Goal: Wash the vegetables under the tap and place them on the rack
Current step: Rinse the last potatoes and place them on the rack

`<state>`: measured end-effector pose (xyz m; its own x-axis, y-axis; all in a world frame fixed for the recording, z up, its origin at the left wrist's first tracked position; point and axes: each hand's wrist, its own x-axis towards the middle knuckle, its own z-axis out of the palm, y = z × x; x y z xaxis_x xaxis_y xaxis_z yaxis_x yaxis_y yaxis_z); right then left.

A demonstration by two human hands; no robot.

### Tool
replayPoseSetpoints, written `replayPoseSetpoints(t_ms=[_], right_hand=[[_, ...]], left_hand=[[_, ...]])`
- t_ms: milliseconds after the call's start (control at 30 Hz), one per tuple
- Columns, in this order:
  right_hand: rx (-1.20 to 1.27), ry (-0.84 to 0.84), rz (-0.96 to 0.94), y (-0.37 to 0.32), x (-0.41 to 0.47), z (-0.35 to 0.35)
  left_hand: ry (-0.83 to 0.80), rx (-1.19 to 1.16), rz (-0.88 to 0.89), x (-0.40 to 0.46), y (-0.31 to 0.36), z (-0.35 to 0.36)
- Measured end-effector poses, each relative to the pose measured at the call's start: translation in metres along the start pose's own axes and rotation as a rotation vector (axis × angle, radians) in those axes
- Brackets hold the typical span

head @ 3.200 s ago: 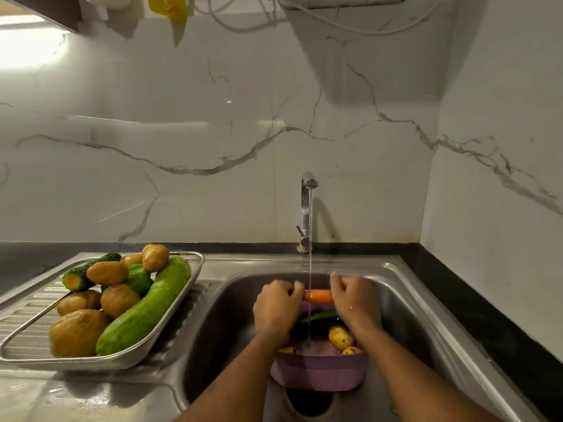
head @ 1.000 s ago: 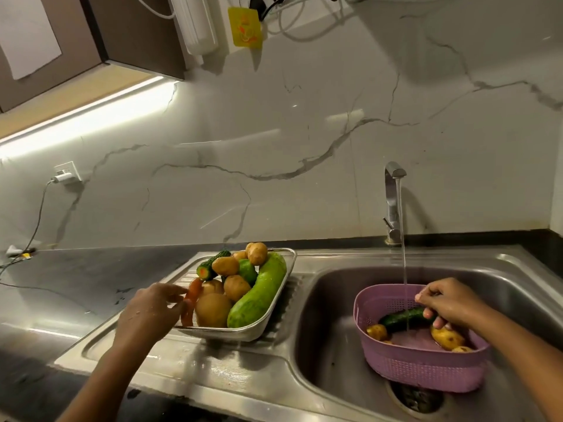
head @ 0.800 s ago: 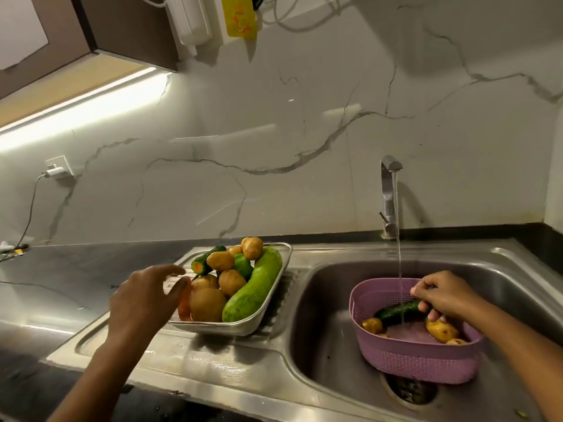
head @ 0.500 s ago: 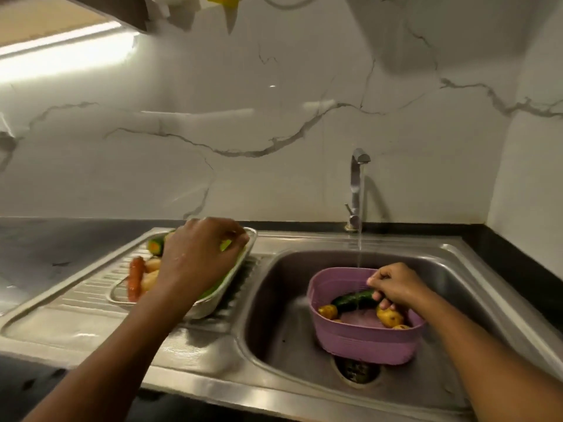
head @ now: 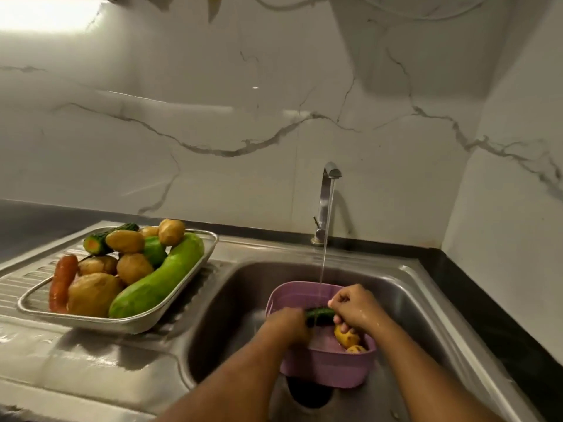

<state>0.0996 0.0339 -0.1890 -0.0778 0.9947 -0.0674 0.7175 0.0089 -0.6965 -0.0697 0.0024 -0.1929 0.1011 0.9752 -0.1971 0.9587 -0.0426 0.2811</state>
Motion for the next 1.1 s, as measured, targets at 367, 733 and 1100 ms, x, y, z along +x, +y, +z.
replayPoseSetpoints(t_ms=[367, 733, 1100], right_hand=[[-0.297, -0.252, 0.115, 0.017, 0.012, 0.020], [-0.639, -0.249, 0.246, 0.023, 0.018, 0.034], [-0.621, -0.297, 0.168, 0.015, 0.017, 0.033]], left_hand=[[-0.235, 0.103, -0.013, 0.018, -0.001, 0.011], [-0.280, -0.022, -0.044, 0.030, -0.003, 0.017], [-0.246, -0.004, -0.008, 0.023, -0.003, 0.012]])
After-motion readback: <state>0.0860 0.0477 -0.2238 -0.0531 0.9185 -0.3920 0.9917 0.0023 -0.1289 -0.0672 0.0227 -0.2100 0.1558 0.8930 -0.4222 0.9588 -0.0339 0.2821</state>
